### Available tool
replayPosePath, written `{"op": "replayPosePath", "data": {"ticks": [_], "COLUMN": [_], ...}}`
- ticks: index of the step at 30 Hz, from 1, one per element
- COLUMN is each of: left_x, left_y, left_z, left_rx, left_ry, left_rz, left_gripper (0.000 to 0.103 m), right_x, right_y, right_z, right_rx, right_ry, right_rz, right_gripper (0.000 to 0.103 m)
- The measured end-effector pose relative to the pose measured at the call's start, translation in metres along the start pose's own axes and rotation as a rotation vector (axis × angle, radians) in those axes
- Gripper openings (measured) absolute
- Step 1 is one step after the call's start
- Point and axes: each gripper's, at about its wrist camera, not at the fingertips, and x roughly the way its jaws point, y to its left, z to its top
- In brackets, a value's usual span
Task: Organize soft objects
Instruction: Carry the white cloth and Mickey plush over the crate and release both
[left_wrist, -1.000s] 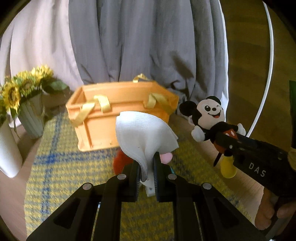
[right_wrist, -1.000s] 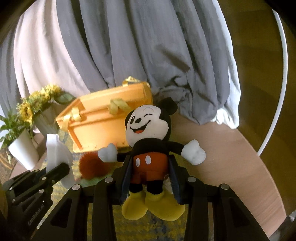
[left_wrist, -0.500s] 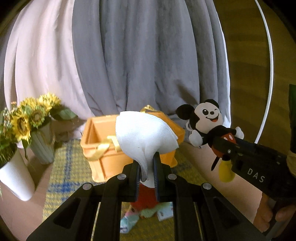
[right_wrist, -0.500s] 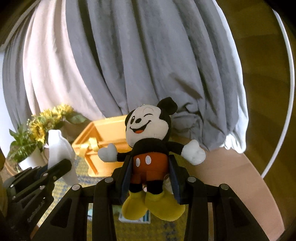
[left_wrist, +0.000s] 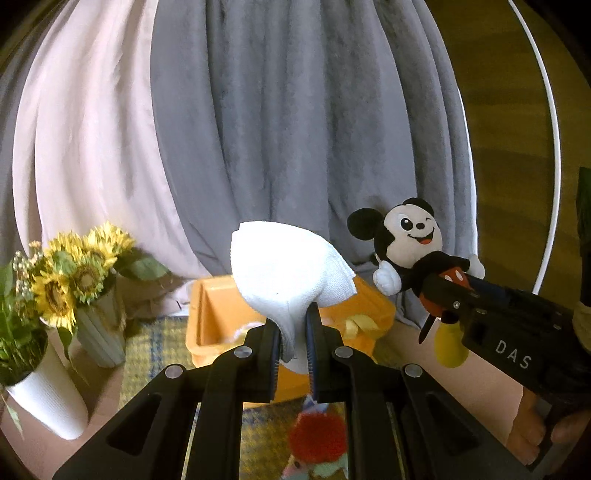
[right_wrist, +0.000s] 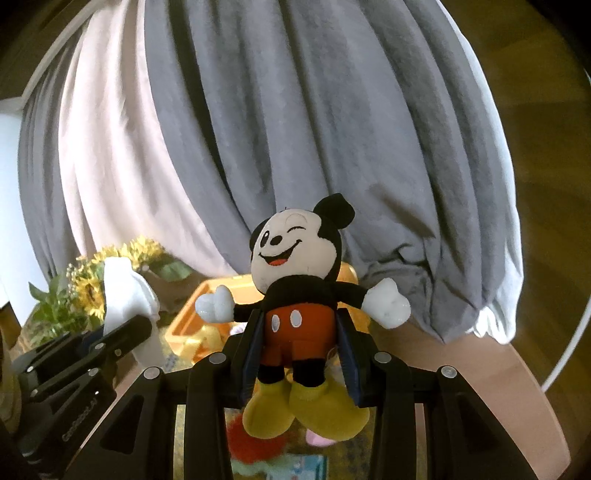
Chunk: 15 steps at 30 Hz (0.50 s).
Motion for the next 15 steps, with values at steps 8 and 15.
{"op": "replayPosePath", "data": {"ticks": [8,15], "left_x": [0.014,0.027], "left_y": [0.018,0.03], "left_z": [0.011,0.016], "left_rx": [-0.006,0.006], "left_ry": [-0.034,-0.063], "left_rz": [0.027,0.043], "left_gripper": [0.014,0.014], "right_x": [0.02,0.039], "right_y": [0.013,0.021], "right_z": [0.018,0.03], "right_rx": [-0.032,-0.058], "right_ry": [-0.032,-0.048], "right_rz": [0.04,0.051], "right_gripper": [0.039,0.039]}}
